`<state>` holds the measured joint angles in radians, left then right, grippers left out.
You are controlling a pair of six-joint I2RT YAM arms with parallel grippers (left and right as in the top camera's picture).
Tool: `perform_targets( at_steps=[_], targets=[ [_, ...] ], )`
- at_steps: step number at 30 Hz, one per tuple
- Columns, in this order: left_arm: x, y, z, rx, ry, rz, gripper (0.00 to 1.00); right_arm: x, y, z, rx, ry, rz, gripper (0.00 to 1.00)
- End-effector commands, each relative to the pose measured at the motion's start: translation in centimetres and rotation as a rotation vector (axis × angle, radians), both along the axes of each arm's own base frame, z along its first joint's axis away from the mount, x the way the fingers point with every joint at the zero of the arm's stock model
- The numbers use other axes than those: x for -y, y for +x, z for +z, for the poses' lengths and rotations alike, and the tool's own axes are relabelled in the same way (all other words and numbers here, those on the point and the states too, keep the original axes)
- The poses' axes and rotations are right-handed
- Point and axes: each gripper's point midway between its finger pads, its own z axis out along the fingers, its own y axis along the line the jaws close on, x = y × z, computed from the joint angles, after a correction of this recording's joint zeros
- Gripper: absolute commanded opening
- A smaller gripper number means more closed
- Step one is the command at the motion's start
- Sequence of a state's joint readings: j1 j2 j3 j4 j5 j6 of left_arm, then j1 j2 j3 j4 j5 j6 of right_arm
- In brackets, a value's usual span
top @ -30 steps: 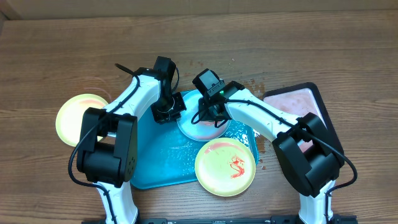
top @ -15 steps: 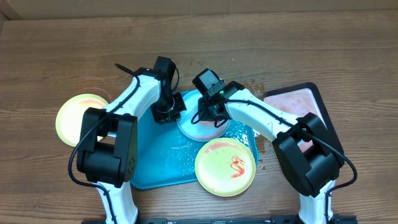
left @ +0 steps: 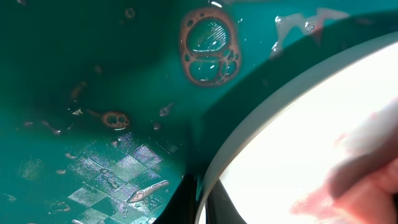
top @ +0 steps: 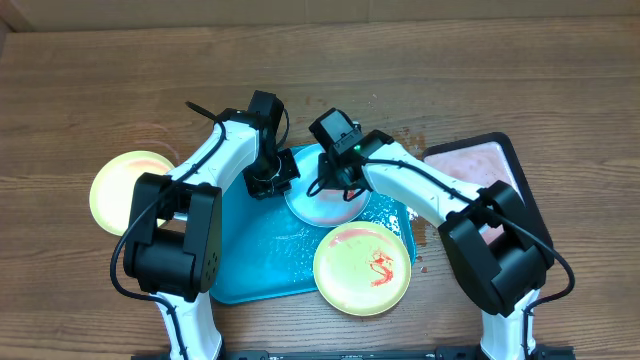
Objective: Clean dirty plates on tray and stack at the side
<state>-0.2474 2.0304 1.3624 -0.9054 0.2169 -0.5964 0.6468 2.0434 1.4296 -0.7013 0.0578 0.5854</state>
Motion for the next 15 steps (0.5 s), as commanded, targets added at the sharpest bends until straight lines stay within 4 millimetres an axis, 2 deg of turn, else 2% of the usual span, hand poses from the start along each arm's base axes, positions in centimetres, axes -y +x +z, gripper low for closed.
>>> perform_targets(
  at_steps=[1, 5, 7, 9, 15],
  targets=[
    [-2.6, -1.5, -3.5, -0.075, 0.147, 0.024, 0.04, 3.5, 1.0, -0.4, 0.004, -0.081, -0.104, 0.04],
    [-2.6, -1.5, -3.5, -0.075, 0.147, 0.024, 0.04, 6.9, -0.1, -1.0, -0.094, -0.146, -0.153, 0.04],
    [-2.6, -1.5, -3.5, -0.076, 0.147, 0.023, 0.05, 7.7, -1.0, -1.2, -0.153, -0.141, -0.148, 0.04],
    [-2.6, -1.5, -3.5, -0.077, 0.148, 0.023, 0.04, 6.9, -1.7, -1.2, -0.2, -0.088, -0.088, 0.04],
    [-2.5, -1.5, -3.5, -0.077, 0.144, 0.031, 0.04, 2.3, -3.8, -0.6, -0.297, 0.125, 0.049, 0.04]
  ],
)
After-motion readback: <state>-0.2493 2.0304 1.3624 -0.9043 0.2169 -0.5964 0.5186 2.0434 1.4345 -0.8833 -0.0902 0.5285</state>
